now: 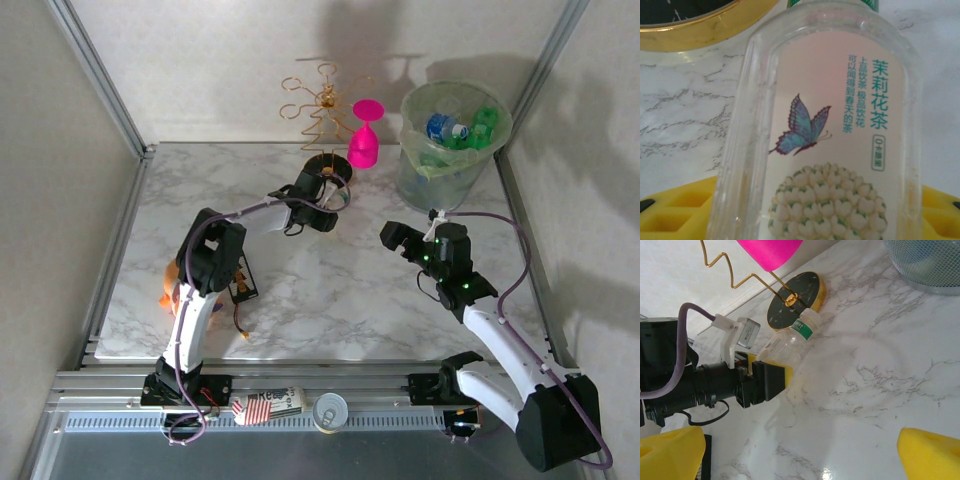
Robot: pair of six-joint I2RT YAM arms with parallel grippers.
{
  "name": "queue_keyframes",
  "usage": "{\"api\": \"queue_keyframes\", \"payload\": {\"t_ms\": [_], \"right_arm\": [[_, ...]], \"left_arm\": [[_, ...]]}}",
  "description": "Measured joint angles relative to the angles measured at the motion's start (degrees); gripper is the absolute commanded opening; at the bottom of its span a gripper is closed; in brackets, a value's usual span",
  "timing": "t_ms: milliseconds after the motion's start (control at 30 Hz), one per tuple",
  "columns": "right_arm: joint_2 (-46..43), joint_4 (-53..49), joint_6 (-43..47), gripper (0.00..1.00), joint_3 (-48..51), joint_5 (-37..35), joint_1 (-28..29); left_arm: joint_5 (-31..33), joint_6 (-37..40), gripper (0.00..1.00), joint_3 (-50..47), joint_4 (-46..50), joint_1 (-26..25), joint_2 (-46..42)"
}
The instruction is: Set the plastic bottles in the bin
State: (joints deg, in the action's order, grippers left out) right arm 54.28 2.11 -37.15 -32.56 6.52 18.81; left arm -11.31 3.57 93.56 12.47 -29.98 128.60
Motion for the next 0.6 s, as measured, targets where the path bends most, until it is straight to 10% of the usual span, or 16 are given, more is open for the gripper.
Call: {"api": "queue_keyframes", "payload": {"t_ms": [600], "right_arm": [[0.0, 9.8, -6.3, 0.99, 0.1, 8.7, 1.8]], "left_arm": [[-7.1, -16.2, 0.41, -32.8, -28.2, -0.4, -32.5]]}}
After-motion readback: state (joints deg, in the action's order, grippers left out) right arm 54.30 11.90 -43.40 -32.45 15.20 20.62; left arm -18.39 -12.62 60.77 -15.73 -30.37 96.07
